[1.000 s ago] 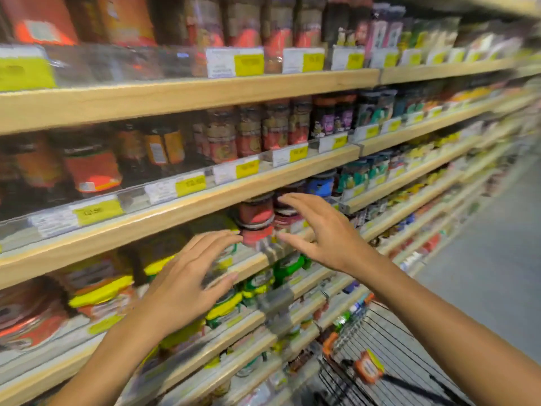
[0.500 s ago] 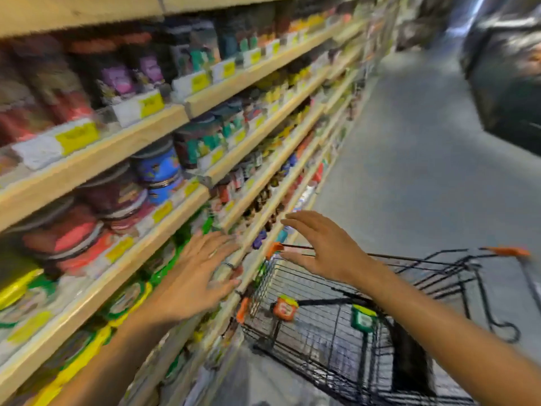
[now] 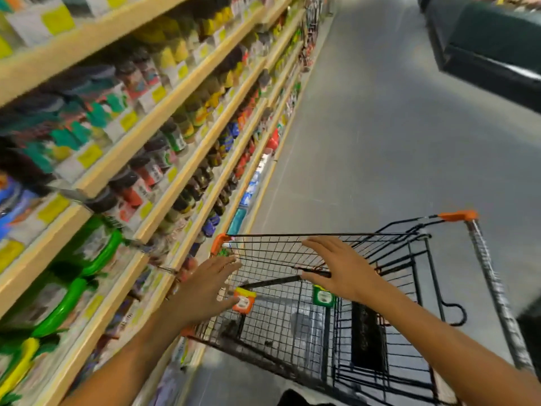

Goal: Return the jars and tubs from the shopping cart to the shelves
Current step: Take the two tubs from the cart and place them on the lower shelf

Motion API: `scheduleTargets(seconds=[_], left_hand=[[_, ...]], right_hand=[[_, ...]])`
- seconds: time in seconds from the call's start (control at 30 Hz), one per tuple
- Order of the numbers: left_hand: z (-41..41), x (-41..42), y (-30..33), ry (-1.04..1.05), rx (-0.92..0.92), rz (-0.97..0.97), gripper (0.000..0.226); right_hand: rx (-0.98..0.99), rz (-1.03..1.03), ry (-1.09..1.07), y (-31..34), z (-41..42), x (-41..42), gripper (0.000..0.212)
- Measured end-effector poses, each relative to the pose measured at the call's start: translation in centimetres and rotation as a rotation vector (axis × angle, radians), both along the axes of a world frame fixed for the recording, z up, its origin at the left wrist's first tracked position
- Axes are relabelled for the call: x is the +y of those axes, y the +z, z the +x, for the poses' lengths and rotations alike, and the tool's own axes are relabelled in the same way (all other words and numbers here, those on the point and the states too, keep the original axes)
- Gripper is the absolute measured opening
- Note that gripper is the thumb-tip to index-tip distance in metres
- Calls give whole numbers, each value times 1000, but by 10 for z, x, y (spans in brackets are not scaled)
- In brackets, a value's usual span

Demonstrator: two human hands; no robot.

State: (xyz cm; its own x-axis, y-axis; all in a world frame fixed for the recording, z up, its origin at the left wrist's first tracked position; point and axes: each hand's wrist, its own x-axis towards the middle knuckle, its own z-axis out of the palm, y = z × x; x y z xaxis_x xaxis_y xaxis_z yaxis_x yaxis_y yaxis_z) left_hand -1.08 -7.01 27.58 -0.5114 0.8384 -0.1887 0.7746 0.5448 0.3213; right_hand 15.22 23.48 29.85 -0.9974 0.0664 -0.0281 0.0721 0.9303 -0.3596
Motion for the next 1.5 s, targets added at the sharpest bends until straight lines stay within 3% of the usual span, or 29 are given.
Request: scheduleTargets(seconds=[0.33,0.57,0.8,1.07,1.23,1.5], left_hand=[[-48,13,-101,-74,-273,-211,100],[-95,26,-202,-78,-370,-389,132],[-120,25,-321,-86,-395,-472,154],[-117,36,-400,-133,-371,-462,133],[-118,33,-438,-10,-427,-360,101],[-103,42,-427,26,-427,-241,98]], right_hand=[[-242,-140,-133,-80,9,16,78],[-441,-228,-315,-136,2,-4,76],[-504,-344,-482,-199,1,-19,71],[-486,-459,-485,-283,-11,-17,64],[-463,-525,-428,-325,-16,-3,60],[-425,-569,-388,-357,-20,17,62]])
